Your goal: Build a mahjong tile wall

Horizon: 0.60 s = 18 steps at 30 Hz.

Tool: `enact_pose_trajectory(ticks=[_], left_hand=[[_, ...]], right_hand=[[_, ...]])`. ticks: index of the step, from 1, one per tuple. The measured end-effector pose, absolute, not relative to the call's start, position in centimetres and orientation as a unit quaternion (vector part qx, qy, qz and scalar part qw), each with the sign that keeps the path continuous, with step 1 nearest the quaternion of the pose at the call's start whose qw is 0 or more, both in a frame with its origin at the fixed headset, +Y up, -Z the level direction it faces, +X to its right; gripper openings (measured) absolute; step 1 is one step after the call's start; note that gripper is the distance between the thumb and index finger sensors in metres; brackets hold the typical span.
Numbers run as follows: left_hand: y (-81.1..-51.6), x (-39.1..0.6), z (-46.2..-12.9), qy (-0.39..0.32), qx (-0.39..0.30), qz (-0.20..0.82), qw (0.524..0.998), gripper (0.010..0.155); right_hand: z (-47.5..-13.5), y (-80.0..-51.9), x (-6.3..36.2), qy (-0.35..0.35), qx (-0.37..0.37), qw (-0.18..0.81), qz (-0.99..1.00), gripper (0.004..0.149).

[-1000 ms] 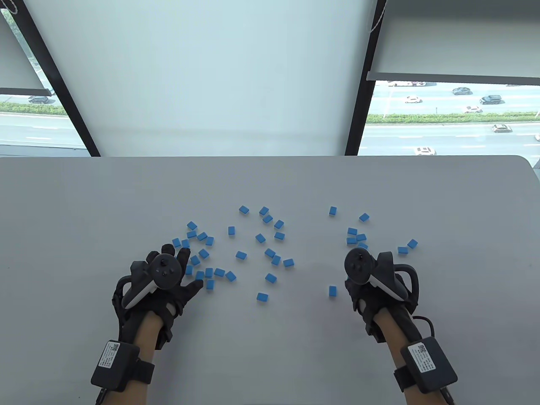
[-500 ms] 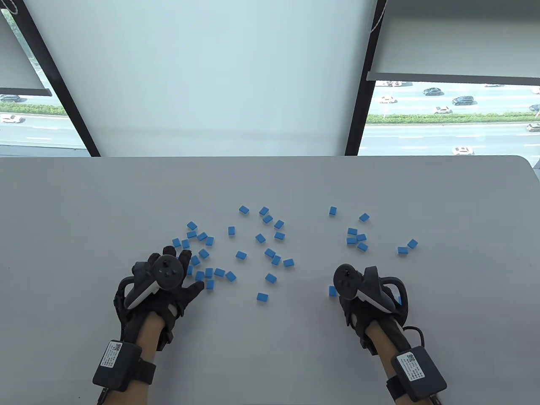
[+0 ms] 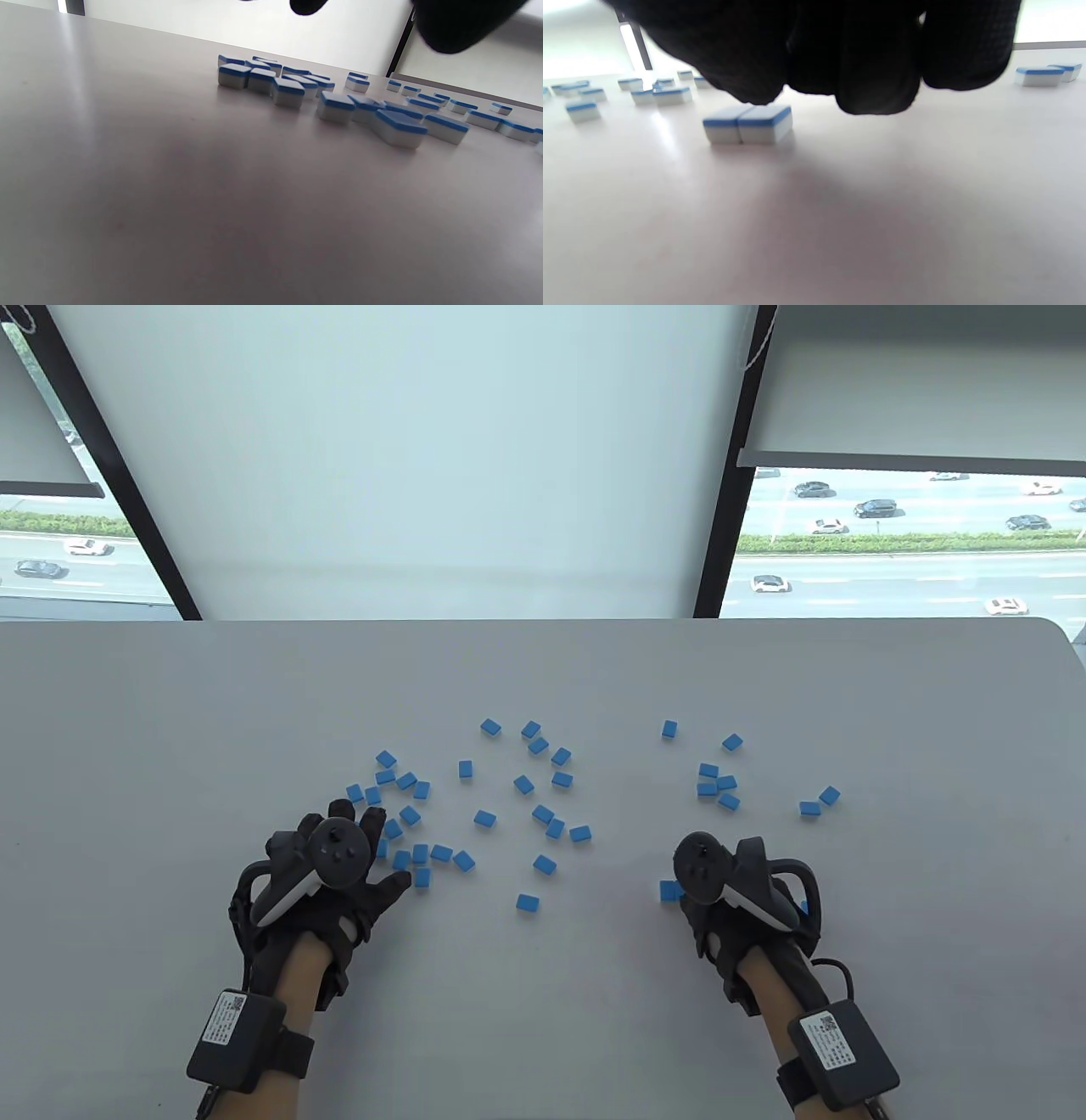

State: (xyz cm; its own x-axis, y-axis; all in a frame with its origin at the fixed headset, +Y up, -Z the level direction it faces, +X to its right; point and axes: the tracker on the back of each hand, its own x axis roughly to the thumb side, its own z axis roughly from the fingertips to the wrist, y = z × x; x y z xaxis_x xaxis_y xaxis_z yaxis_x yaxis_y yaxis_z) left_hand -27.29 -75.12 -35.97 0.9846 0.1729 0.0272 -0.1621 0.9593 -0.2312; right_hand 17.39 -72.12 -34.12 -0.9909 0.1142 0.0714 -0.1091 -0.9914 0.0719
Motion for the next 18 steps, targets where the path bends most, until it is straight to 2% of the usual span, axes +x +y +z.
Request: enact_pose_trajectory(ticks=[4, 9, 15, 18], left_hand=[[-75.1, -27.3, -36.0, -0.025, -0.114, 0.087, 0.989, 0.088], [-75.2, -27.2, -36.0, -0.027, -0.115, 0.088, 0.989, 0.087], [-75.3, -27.1, -35.9, -0.030, -0.118, 0.090, 0.988, 0.087], [-75.3, -27.1, -35.9, -0.031, -0.119, 0.091, 0.988, 0.087]], right_hand=[[-33.3, -69.7, 20.4, -0.018, -0.009, 0.066, 0.998, 0.057], [-33.3, -69.6, 23.5, -0.007, -0.078, 0.039, 0.996, 0.058], [-33.6, -71.7, 26.4, 0.092, -0.164, -0.002, 0.982, 0.060], [-33.6, -72.7, 26.8, 0.139, -0.175, 0.006, 0.975, 0.061]])
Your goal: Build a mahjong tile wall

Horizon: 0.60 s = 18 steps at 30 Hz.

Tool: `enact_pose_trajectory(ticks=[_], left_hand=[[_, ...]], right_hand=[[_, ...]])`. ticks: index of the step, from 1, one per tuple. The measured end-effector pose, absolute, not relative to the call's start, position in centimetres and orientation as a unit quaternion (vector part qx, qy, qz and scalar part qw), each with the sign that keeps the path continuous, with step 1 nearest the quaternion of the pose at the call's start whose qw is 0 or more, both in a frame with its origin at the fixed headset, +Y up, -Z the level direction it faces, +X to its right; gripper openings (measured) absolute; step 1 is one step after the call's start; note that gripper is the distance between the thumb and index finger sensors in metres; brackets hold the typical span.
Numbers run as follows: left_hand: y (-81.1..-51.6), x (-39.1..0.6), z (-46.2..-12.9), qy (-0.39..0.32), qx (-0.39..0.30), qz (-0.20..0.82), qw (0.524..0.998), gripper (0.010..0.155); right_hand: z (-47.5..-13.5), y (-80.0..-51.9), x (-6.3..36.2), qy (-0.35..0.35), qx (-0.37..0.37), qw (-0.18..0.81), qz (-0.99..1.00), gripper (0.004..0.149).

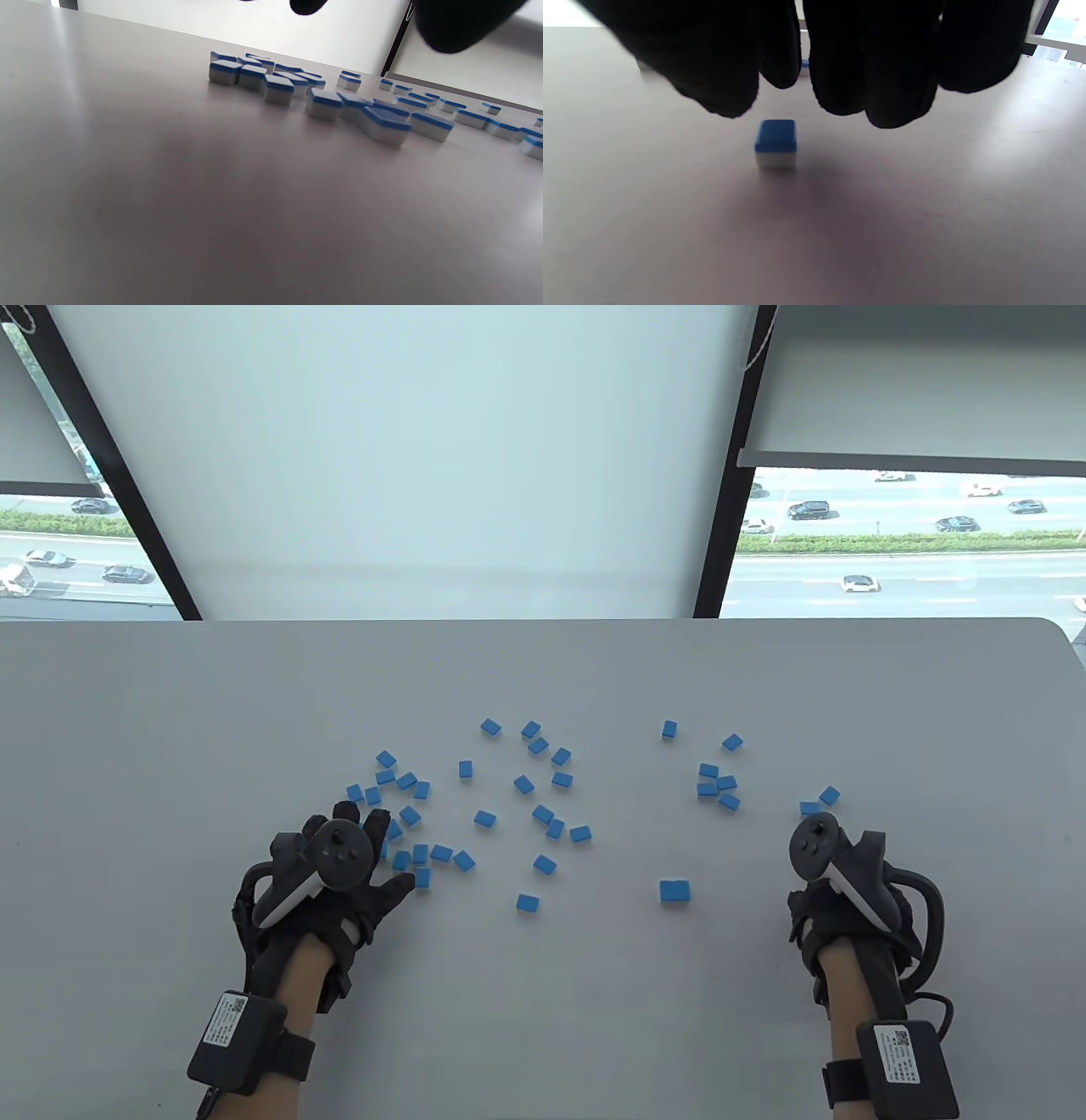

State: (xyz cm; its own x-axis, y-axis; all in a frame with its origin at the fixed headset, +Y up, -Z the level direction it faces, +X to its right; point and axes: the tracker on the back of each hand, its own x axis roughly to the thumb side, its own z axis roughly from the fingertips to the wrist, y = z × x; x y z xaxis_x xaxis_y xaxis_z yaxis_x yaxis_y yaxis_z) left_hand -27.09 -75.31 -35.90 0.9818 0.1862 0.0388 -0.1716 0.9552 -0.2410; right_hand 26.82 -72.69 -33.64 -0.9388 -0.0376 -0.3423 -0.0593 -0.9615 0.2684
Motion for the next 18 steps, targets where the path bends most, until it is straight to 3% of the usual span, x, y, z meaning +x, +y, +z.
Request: enact_pose_trajectory(ticks=[8, 18], left_hand=[[-75.3, -27.0, -35.9, -0.031, -0.121, 0.090, 0.988, 0.088], [-75.3, -26.9, -35.8, -0.030, -0.122, 0.089, 0.988, 0.087]], right_hand=[[-34.1, -74.4, 25.9, 0.197, -0.157, -0.024, 0.967, 0.067], [-34.7, -74.6, 25.0, 0.155, -0.134, -0.023, 0.979, 0.060]])
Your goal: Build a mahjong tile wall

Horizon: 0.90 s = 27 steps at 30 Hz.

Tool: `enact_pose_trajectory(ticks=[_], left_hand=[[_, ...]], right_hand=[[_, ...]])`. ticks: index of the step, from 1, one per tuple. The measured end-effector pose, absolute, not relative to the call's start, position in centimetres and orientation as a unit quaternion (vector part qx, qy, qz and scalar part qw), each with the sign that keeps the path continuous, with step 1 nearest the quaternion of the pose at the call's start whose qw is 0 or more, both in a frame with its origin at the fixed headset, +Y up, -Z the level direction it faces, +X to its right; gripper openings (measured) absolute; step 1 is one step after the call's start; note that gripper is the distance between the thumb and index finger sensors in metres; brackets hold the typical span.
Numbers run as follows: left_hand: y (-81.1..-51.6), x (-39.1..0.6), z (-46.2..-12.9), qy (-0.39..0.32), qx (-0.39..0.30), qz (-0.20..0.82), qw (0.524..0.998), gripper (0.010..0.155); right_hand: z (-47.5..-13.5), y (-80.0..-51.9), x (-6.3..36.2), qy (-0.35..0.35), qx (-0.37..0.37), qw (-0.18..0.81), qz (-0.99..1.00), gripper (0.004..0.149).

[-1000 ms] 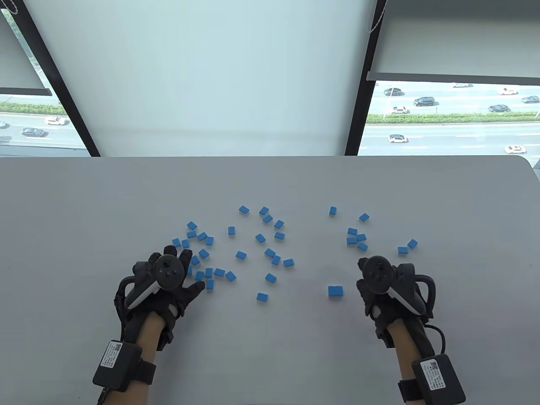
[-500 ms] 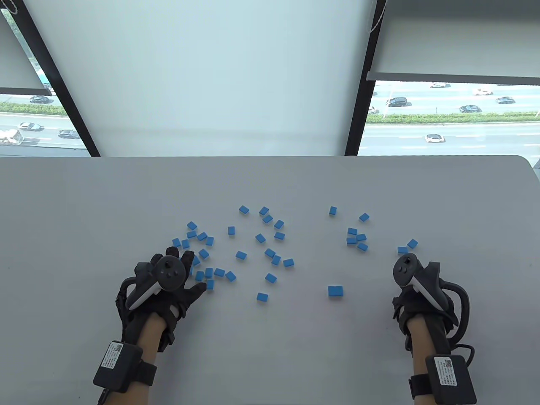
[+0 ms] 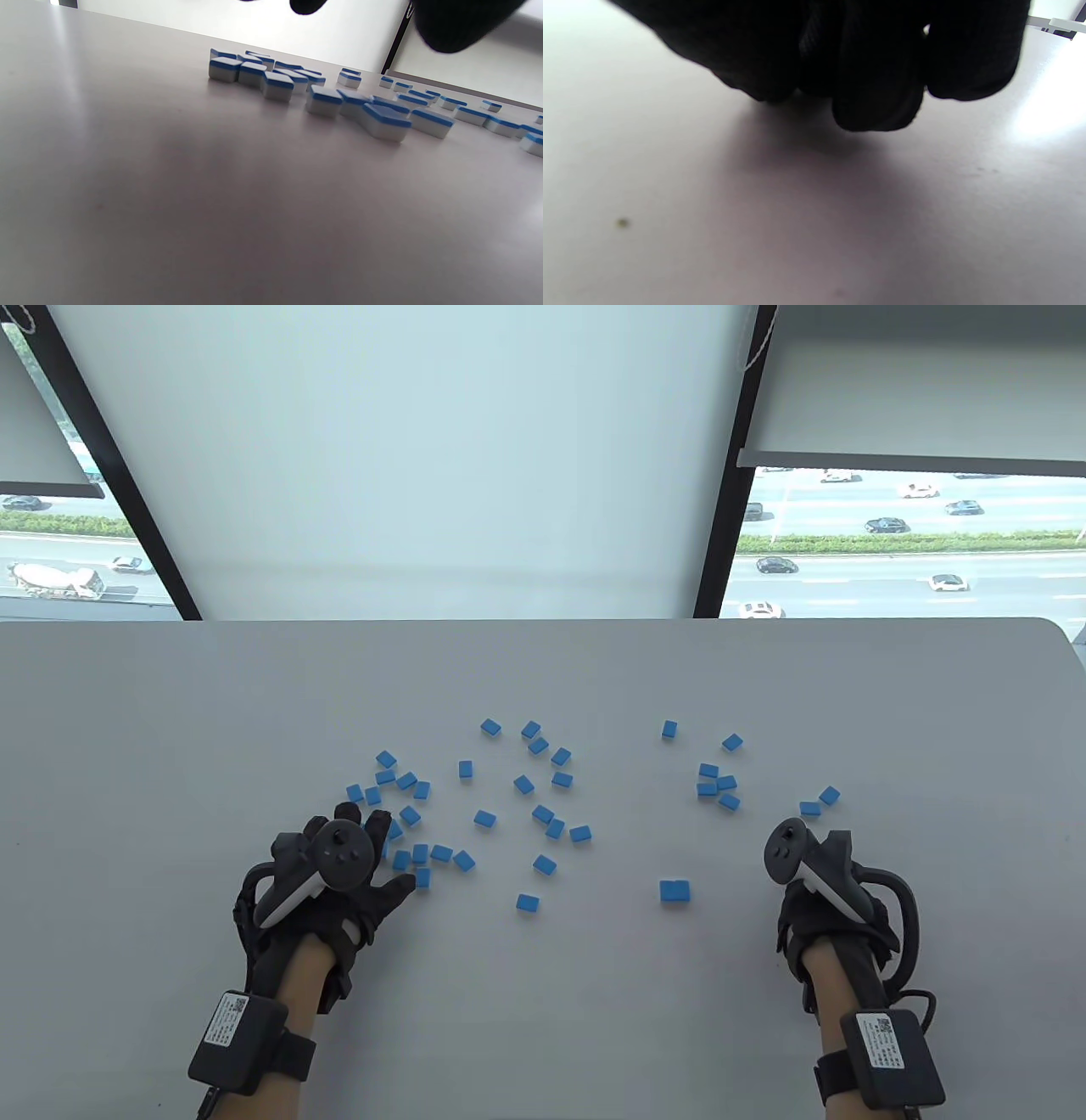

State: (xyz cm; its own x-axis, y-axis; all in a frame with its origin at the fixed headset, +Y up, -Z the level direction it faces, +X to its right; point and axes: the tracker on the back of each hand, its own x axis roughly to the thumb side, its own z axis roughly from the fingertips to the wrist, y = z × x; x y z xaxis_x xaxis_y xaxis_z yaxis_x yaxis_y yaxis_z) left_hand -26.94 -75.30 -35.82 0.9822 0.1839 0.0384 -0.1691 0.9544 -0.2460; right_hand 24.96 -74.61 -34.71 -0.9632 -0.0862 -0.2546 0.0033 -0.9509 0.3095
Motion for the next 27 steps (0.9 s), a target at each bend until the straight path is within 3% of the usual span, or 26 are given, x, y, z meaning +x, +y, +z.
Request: enact_pose_trajectory(ticks=[10, 17, 27], left_hand=[[-75.3, -26.9, -35.8, -0.030, -0.123, 0.088, 0.988, 0.087], [-75.3, -26.9, -35.8, -0.029, -0.125, 0.087, 0.988, 0.087], [-75.3, -26.9, -35.7, -0.028, -0.125, 0.086, 0.988, 0.087]], right_hand=[[-34.7, -73.8, 21.1, -0.068, 0.044, -0.020, -0.997, 0.059], [-34.7, -74.5, 18.4, -0.082, -0.010, -0.034, -0.996, 0.058], [-34.8, -75.3, 17.2, -0.091, -0.027, -0.008, -0.995, 0.057]])
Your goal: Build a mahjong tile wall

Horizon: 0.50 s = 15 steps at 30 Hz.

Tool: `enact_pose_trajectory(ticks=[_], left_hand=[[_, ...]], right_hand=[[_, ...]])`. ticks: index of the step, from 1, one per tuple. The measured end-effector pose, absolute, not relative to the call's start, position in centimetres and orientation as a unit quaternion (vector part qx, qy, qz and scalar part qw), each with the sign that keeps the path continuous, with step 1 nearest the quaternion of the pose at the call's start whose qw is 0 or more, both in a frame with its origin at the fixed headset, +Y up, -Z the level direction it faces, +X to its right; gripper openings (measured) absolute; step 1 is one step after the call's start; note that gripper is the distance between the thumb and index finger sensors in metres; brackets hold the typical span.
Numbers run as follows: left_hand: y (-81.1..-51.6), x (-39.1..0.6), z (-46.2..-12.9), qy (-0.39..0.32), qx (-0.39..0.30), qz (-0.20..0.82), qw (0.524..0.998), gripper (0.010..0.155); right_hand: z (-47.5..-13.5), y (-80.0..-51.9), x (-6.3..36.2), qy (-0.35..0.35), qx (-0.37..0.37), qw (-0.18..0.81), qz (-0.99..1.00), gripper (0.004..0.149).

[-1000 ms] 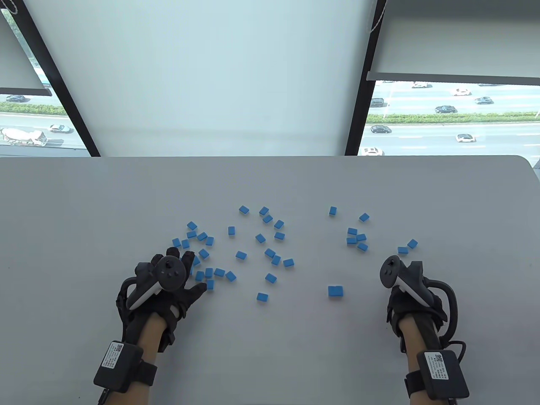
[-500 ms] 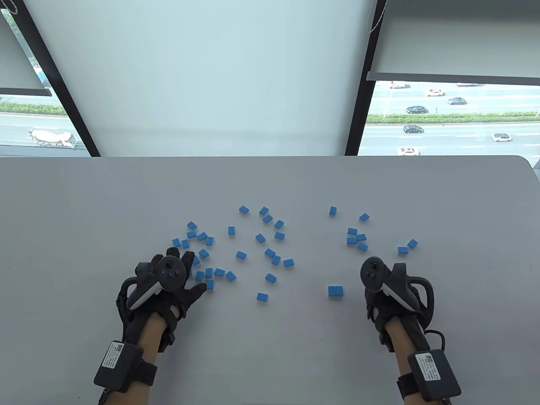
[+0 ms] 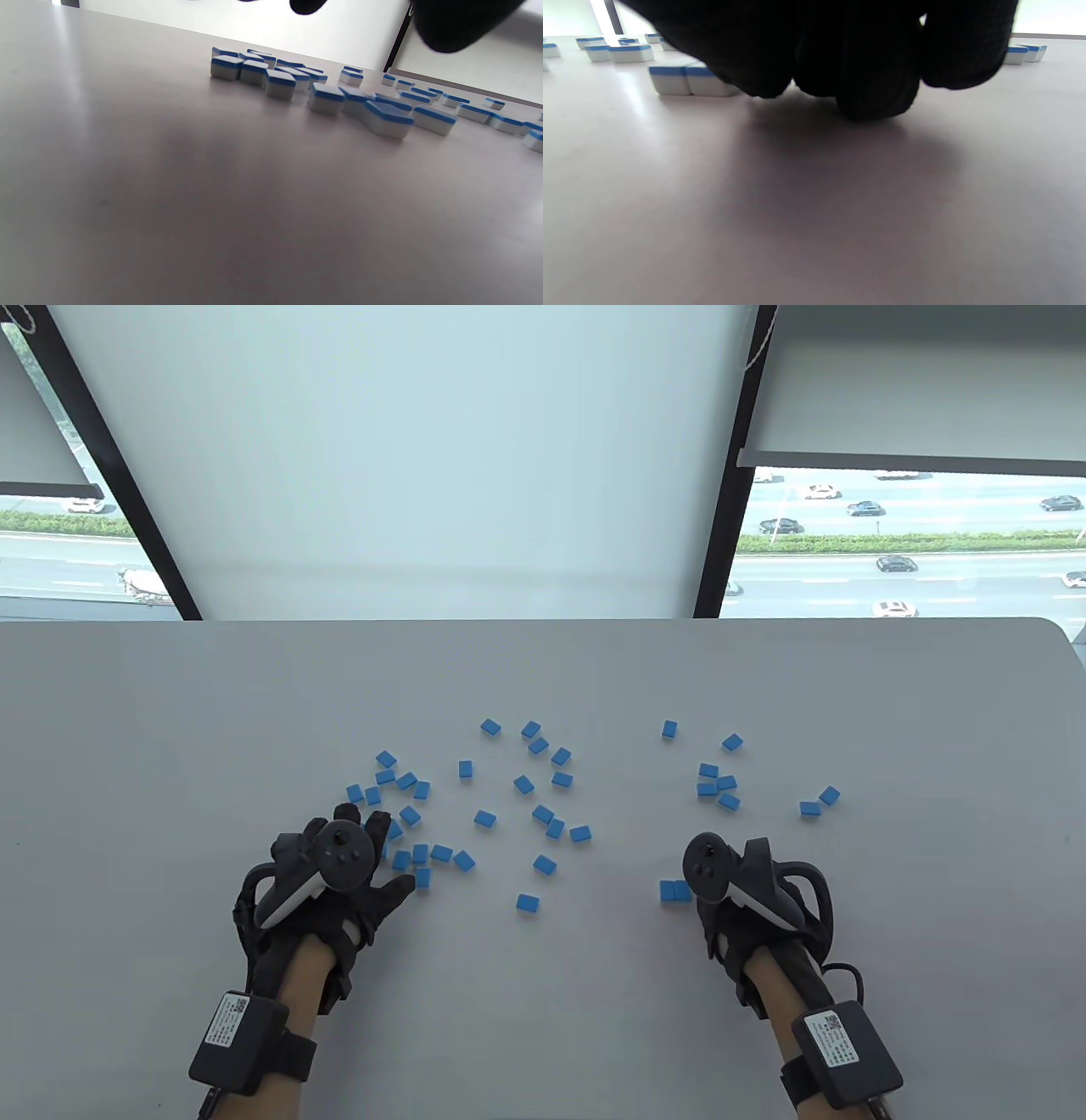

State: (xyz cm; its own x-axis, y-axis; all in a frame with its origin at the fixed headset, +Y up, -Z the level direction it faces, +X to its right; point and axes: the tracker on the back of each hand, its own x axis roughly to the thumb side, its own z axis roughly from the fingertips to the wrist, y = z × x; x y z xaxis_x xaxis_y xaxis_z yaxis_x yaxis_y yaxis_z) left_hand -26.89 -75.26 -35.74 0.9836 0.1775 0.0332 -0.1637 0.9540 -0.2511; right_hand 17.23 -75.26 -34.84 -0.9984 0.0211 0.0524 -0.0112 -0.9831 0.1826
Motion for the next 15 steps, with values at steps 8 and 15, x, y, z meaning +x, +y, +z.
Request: enact_pose_trajectory(ticks=[8, 15], left_hand=[[-75.25, -26.83, -35.72, -0.028, -0.126, 0.085, 0.988, 0.087], [-75.20, -26.81, -35.75, -0.029, -0.125, 0.083, 0.988, 0.087]], right_hand=[[-34.85, -75.40, 16.96, 0.095, 0.033, 0.002, 0.995, 0.056], [-34.80, -75.26, 17.19, 0.099, 0.030, 0.014, 0.994, 0.057]])
